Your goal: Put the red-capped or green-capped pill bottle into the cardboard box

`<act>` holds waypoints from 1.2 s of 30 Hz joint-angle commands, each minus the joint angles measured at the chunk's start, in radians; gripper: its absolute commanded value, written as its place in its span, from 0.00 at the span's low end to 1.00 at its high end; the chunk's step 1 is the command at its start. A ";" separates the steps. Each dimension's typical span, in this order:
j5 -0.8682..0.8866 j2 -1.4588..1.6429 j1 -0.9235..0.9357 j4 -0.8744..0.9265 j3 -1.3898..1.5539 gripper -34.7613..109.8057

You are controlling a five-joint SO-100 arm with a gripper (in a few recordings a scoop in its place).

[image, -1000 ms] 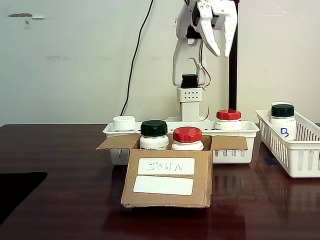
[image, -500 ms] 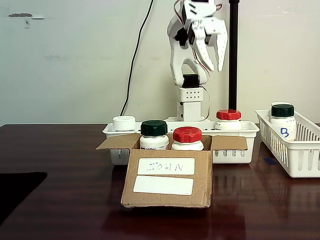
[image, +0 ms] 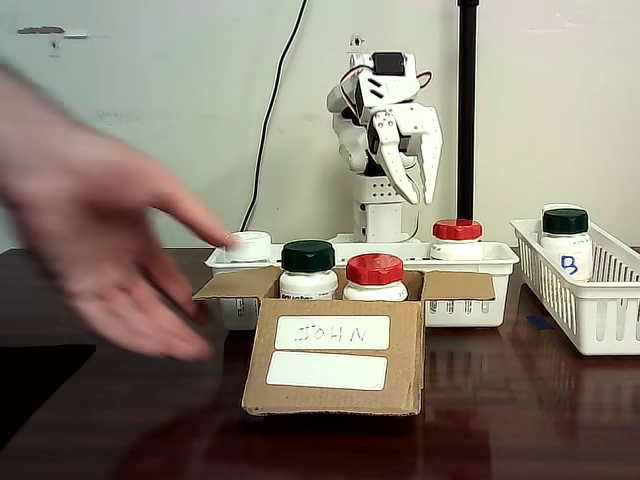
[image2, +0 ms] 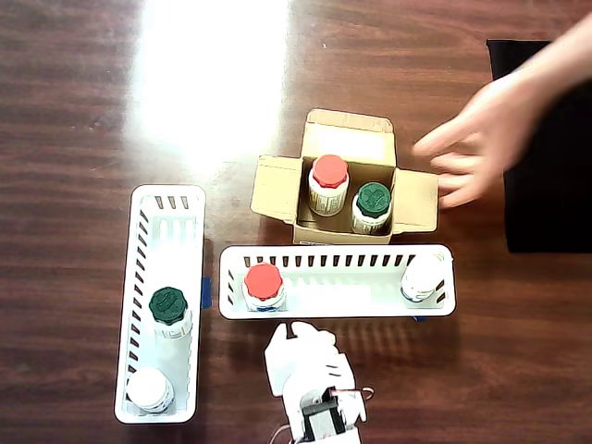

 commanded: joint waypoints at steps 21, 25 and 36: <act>-0.057 0.445 -0.072 0.150 0.305 0.28; -0.092 0.440 -0.075 0.031 0.413 0.28; -0.311 0.443 -0.137 0.069 0.413 0.28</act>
